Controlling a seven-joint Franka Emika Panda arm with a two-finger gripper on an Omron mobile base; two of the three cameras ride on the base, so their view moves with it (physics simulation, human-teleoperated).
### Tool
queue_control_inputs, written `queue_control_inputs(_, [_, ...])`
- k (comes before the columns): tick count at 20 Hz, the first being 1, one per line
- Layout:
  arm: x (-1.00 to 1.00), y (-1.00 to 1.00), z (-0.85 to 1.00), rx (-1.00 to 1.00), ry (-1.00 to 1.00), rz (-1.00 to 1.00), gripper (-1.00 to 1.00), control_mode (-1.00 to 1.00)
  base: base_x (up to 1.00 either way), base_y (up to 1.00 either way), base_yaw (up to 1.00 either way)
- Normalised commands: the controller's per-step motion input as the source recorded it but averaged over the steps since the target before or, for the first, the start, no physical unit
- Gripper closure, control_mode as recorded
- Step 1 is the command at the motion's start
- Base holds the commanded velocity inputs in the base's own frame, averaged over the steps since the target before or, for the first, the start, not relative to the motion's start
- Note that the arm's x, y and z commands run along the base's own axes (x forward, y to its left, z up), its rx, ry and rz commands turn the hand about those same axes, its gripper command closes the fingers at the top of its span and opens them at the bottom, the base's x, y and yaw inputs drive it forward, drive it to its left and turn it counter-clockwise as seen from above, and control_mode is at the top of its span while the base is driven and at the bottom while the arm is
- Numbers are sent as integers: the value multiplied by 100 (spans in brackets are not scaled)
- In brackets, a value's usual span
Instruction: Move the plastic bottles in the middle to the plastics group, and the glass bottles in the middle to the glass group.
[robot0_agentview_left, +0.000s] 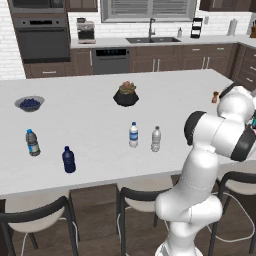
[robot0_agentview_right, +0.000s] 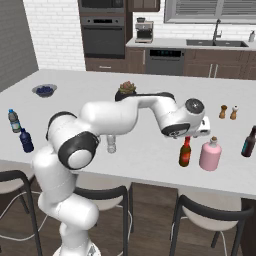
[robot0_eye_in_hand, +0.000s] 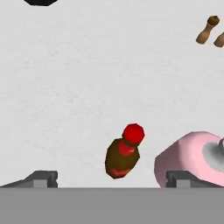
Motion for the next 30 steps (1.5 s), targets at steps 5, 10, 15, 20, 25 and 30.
queue_control_inputs(5, [-77, 47, 46, -3, 0, 0, -100, -100, 0, 0, 0])
queue_control_inputs(10, [-49, 76, 38, -1, 0, 5, -100, -100, 0, 0, 0])
queue_control_inputs(15, [-11, 99, 18, 0, 1, 16, -100, -100, 0, 0, 0])
queue_control_inputs(20, [2, 88, 0, 0, 1, 18, -100, -100, 0, 0, 0])
queue_control_inputs(25, [20, 76, 1, -1, 12, 13, -100, -100, 0, 0, 0])
queue_control_inputs(30, [48, 72, 2, -5, 22, 4, -100, -100, 0, 0, 0])
